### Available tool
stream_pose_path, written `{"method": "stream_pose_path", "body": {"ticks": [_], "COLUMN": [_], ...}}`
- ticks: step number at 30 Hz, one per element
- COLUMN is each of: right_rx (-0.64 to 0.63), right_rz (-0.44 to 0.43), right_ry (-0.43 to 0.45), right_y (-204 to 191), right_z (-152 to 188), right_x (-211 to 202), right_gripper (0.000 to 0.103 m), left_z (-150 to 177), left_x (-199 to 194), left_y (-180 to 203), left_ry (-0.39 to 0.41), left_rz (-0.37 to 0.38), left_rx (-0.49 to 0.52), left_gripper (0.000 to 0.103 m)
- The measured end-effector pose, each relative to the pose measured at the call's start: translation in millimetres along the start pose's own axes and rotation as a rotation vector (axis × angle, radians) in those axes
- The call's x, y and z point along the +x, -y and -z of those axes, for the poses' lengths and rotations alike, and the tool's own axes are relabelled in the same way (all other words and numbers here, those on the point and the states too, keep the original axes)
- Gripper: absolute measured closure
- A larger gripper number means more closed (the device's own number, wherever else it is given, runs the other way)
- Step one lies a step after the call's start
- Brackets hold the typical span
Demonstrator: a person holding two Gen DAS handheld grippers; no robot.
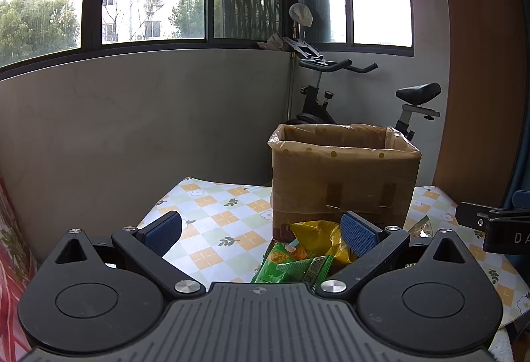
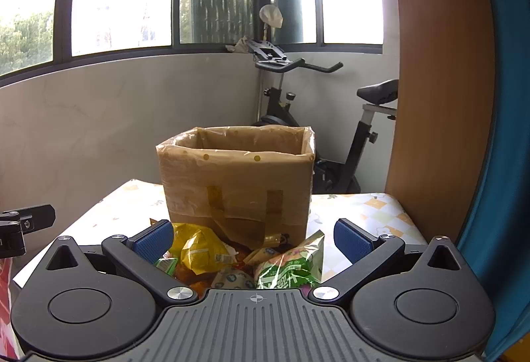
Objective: Organize snacks
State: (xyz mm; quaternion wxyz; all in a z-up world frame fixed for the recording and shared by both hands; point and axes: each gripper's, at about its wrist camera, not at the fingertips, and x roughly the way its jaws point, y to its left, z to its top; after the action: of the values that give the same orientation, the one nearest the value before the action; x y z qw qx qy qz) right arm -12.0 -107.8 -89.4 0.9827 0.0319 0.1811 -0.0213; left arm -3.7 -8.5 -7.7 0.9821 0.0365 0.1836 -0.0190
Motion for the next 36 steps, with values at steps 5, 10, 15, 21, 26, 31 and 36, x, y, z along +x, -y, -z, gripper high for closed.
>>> {"method": "stream_pose_path", "body": {"ticks": [5,10,15,21,26,31,36], "right_rx": [0.0,0.0,0.0,0.0,0.0,0.0,0.008], "right_rz": [-0.001,-0.002,-0.001,-0.001,-0.001,0.0,-0.008], "right_ry": [-0.003,-0.003,-0.003,-0.003,-0.003,-0.003,-0.003], "right_y": [-0.8,-0.8,-0.8,-1.0,-1.2,-1.5,0.0], "right_z": [1.0,1.0,0.8,0.8,0.7,0.9,1.2], "right_x": [-0.3,-0.1,-0.1,0.0,0.0,0.2,0.2], "right_gripper": [0.0,0.0,0.0,0.0,0.0,0.0,0.0], "left_z": [0.6,0.6,0.7,1.2,1.2,1.3,1.2], "left_x": [0.2,0.6,1.3,1.6,1.7,1.8,2.5], "left_y": [1.0,0.7,0.8,0.7,0.8,0.1,-1.0], "left_ry": [-0.003,-0.007,-0.007,-0.009,-0.008,-0.008,-0.008], "left_rz": [0.002,0.003,0.004,0.004,0.003,0.004,0.005], "left_rx": [-0.001,-0.008,-0.009,-0.009,-0.009,-0.01,-0.01], "left_gripper": [0.0,0.0,0.0,0.0,0.0,0.0,0.0]}}
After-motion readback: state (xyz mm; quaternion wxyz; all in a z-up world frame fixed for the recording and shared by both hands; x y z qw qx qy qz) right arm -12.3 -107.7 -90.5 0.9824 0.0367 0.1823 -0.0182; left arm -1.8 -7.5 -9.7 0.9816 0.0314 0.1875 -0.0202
